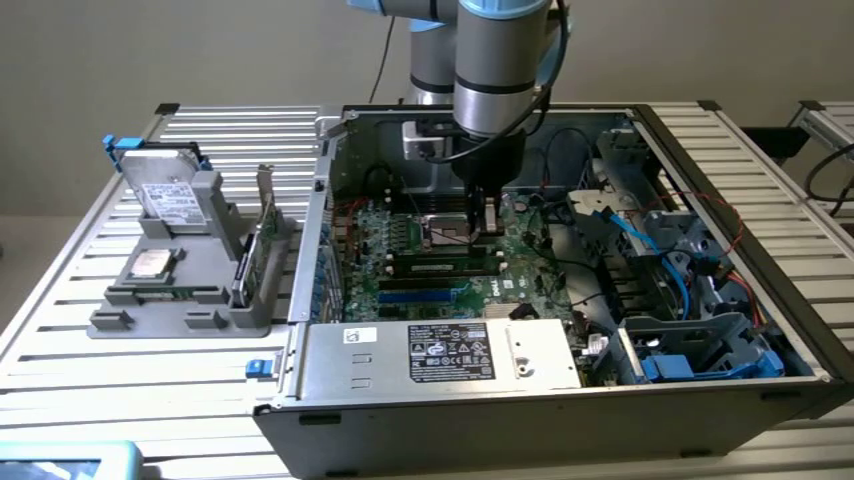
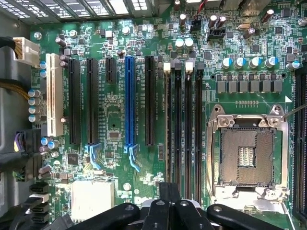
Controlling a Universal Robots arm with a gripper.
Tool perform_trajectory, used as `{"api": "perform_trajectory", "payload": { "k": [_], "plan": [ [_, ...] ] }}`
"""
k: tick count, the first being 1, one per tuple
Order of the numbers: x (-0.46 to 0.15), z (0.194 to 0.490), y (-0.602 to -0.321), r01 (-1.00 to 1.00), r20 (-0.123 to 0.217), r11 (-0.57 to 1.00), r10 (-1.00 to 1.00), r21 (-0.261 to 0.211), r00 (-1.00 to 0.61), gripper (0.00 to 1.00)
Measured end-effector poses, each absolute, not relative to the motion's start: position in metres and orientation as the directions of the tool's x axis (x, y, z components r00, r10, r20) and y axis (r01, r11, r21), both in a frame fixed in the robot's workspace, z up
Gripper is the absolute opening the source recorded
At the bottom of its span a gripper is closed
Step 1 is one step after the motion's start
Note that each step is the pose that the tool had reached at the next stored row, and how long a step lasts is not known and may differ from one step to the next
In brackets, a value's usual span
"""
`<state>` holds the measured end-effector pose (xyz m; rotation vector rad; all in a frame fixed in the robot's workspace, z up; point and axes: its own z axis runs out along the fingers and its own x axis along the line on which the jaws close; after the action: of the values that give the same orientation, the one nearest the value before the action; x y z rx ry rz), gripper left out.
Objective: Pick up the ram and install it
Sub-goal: 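Press down the ram until it locks into place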
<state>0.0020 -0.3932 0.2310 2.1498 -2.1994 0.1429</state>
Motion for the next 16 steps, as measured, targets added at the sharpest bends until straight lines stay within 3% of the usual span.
{"api": "perform_trajectory", "payload": {
  "k": [16],
  "plan": [
    [0.0013,0.2249,-0.3933,-0.999,0.108,0.028,-0.994,-0.024,-0.03,0.11]
  ]
}}
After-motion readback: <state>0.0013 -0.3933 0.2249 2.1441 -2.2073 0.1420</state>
